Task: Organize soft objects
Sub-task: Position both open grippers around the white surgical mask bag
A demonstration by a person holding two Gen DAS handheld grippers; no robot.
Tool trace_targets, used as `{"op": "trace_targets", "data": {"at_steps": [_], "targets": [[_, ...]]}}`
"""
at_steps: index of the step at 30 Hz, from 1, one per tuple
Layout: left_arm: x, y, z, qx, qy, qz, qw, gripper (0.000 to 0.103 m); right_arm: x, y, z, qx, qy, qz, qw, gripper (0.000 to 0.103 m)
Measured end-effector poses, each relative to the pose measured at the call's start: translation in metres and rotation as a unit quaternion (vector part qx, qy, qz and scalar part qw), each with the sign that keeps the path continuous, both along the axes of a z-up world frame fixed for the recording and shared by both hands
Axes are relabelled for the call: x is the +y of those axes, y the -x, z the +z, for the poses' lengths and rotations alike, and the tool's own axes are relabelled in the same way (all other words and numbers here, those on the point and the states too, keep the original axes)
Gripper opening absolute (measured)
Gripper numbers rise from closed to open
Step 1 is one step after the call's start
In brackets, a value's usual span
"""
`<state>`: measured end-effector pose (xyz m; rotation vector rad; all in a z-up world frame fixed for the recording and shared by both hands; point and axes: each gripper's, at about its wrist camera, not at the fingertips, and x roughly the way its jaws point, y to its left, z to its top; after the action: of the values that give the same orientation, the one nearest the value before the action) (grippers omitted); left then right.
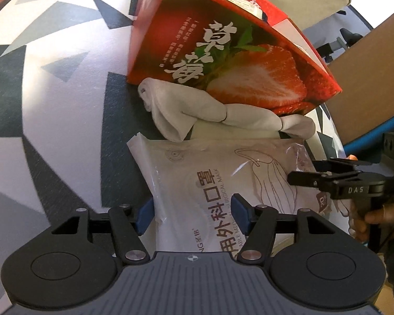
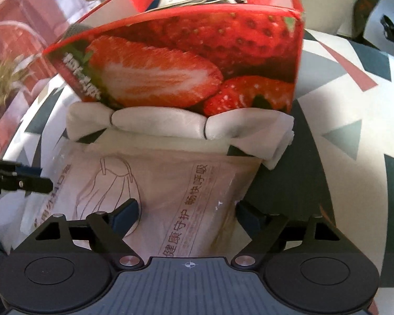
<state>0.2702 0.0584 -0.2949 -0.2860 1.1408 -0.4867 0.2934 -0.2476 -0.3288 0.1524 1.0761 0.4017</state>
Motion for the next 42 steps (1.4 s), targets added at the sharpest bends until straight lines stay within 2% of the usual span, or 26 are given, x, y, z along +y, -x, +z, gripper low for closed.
{"op": "trace_targets", "data": {"at_steps": [2, 4, 6, 9, 11, 13, 15, 20, 21, 22, 23, 24, 26, 27, 29, 31, 32, 33, 34, 36, 38, 42], "targets": [[-0.003, 0.001, 0.0, 0.002, 0.013, 0.0, 0.9999, 0.064, -0.001, 0.001, 0.001, -0.002, -0.008, -0.014, 1.0, 0.072], [-0.006, 0.004, 0.001, -0.004, 0.01, -0.006, 0.9999, 0.064, 0.001, 0.006, 0.005, -0.011, -0.009, -0.011, 1.0, 0.065], [-0.007, 0.008, 0.001, -0.008, 0.008, -0.02, 0.9997, 0.064, 0.002, 0.013, 0.01, -0.015, -0.001, 0.002, 1.0, 0.063], [0.004, 0.012, 0.001, -0.004, 0.022, -0.029, 0.9993, 0.06, 0.002, 0.025, 0.02, -0.033, 0.009, 0.033, 0.999, 0.053], [0.014, 0.017, 0.003, -0.006, 0.031, -0.025, 0.9992, 0.055, -0.002, 0.032, 0.03, -0.044, 0.008, 0.05, 0.998, 0.044], [0.019, 0.022, 0.006, -0.014, 0.05, -0.016, 0.9985, 0.054, -0.006, 0.04, 0.041, -0.062, 0.008, 0.061, 0.996, 0.04], [0.023, 0.027, 0.013, -0.027, 0.067, -0.01, 0.9974, 0.054, -0.007, 0.046, 0.052, -0.078, 0.008, 0.064, 0.995, 0.04], [0.022, 0.036, 0.047, -0.084, 0.077, -0.007, 0.9935, 0.054, -0.01, 0.056, 0.082, -0.129, 0.004, 0.058, 0.99, 0.04], [0.022, 0.036, 0.057, -0.099, 0.091, -0.012, 0.9908, 0.042, -0.009, 0.057, 0.088, -0.14, 0.001, 0.056, 0.989, 0.04], [0.02, 0.036, 0.067, -0.111, 0.111, -0.02, 0.9873, 0.036, -0.01, 0.057, 0.095, -0.153, -0.006, 0.058, 0.987, 0.034], [0.016, 0.035, 0.078, -0.125, 0.113, -0.021, 0.9855, 0.037, -0.01, 0.056, 0.102, -0.162, -0.017, 0.062, 0.985, 0.032], [0.009, 0.035, 0.089, -0.144, 0.095, -0.021, 0.9849, 0.036, -0.009, 0.056, 0.109, -0.172, -0.031, 0.067, 0.982, 0.031], [-0.005, 0.03, 0.101, -0.171, 0.068, -0.036, 0.9823, 0.036, -0.003, 0.054, 0.12, -0.191, -0.024, 0.065, 0.979, 0.027], [-0.009, 0.025, 0.099, -0.161, 0.066, -0.035, 0.9842, 0.036, 0.002, 0.051, 0.122, -0.194, -0.015, 0.068, 0.979, 0.027], [-0.01, 0.017, 0.087, -0.133, 0.065, -0.025, 0.9887, 0.036, 0.012, 0.04, 0.115, -0.17, 0.005, 0.069, 0.983, 0.027], [-0.004, 0.017, 0.077, -0.124, 0.038, -0.012, 0.9915, 0.038, 0.017, 0.033, 0.1, -0.147, 0.011, 0.067, 0.987, 0.027], [0.001, 0.018, 0.071, -0.117, 0.029, -0.007, 0.9927, 0.041, 0.018, 0.031, 0.093, -0.137, 0.013, 0.064, 0.988, 0.027], [0.009, 0.019, 0.066, -0.106, 0.023, 0.0, 0.9941, 0.05, 0.017, 0.03, 0.085, -0.125, 0.013, 0.059, 0.99, 0.027], [0.018, 0.019, 0.06, -0.094, 0.011, 0.009, 0.9954, 0.057, 0.016, 0.032, 0.077, -0.114, 0.011, 0.051, 0.992, 0.03], [0.031, 0.018, 0.048, -0.076, -0.019, 0.022, 0.9967, 0.058, 0.011, 0.033, 0.062, -0.094, 0.008, 0.032, 0.995, 0.034], [0.047, 0.013, 0.034, -0.053, -0.046, 0.033, 0.997, 0.06, 0.004, 0.031, 0.048, -0.067, -0.002, 0.011, 0.998, 0.047], [0.056, 0.004, 0.013, -0.023, -0.076, 0.045, 0.9958, 0.065, 0.0, 0.028, 0.028, -0.042, -0.034, -0.016, 0.998, 0.053]]}}
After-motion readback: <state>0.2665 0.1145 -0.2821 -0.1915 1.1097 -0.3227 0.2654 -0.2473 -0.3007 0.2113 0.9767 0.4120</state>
